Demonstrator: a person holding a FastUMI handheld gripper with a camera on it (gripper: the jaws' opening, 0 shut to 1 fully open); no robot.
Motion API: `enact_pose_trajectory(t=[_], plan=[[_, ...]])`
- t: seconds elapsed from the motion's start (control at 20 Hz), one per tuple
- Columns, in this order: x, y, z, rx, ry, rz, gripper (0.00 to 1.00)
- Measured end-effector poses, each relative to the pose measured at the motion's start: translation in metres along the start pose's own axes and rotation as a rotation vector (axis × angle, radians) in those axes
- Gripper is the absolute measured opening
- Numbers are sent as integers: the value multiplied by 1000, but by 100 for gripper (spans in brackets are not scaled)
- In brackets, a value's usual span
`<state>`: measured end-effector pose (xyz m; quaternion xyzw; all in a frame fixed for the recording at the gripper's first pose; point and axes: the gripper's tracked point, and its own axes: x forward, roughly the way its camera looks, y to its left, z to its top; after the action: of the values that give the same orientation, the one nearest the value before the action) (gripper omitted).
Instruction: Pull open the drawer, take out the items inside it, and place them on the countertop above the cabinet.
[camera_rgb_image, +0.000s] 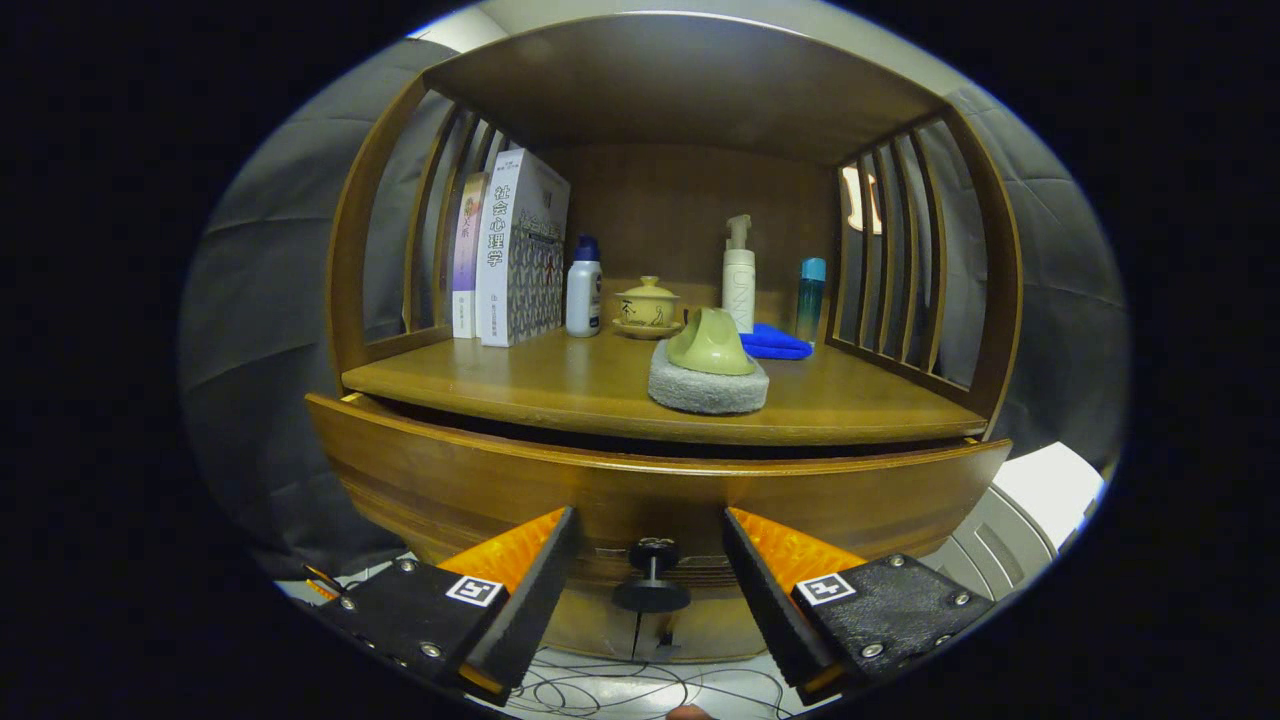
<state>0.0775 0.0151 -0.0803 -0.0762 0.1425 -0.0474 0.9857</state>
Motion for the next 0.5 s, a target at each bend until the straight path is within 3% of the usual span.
enact_pose_trajectory(t=[0.5], plan=[[22, -4, 5, -24, -32, -47, 91]])
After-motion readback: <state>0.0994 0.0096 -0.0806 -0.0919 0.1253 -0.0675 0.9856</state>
